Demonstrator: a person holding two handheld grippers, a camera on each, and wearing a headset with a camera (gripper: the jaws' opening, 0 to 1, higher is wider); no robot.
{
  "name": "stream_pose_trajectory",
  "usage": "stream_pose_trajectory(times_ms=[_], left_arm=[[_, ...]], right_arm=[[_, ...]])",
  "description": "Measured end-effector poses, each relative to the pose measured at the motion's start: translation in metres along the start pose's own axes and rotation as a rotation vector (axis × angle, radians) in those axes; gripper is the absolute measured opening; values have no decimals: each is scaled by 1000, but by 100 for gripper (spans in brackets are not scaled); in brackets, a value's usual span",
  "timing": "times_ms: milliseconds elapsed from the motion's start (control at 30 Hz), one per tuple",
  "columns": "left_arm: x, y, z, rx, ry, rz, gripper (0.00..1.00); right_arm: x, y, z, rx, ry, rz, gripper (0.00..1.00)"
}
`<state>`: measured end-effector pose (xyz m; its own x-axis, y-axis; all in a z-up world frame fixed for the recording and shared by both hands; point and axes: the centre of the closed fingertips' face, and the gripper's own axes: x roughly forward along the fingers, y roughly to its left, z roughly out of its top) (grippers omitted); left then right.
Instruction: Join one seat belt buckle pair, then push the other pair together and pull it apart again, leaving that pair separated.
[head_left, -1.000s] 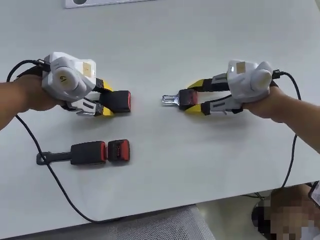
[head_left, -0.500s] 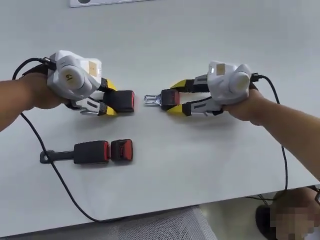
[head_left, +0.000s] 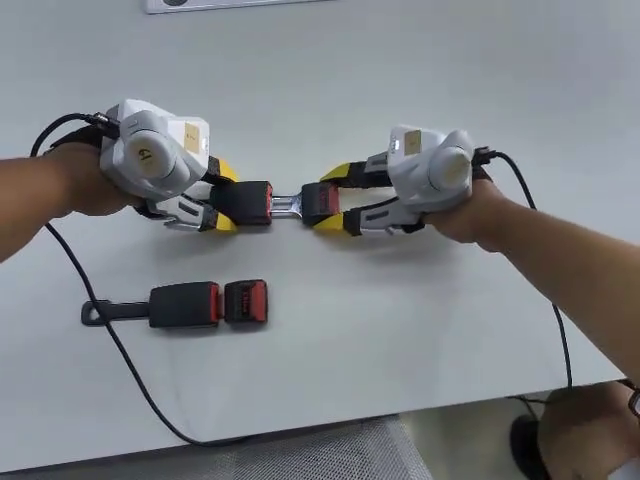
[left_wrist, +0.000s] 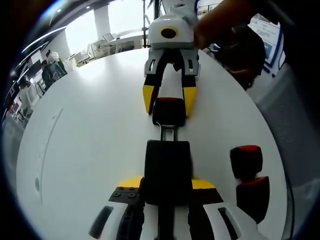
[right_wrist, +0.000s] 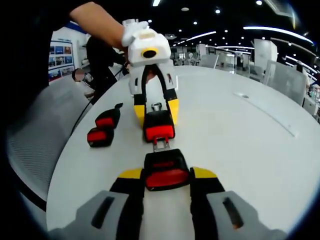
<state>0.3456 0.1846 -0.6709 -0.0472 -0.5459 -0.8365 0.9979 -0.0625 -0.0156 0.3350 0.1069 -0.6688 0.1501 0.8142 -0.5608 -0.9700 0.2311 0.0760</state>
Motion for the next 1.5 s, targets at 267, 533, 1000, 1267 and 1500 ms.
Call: stream_pose_trajectory(times_ms=[267,533,1000,1267,1500], left_arm=[[0,0,0,22,20,-10,34],[-1,0,0,25,23,-12,34],[-2,1,0,54,56,-22,33],[-2,1,0,60,70,-23,33],[-2,1,0,62,76,-23,33]], right_arm=[[8,4,10,1,11,10,34],[11,2,14,26,23,-2,34],[23,1,22,66,45,-31,33],[23,0,20,59,64,-36,34],[23,-1,19,58,68,-43,34]])
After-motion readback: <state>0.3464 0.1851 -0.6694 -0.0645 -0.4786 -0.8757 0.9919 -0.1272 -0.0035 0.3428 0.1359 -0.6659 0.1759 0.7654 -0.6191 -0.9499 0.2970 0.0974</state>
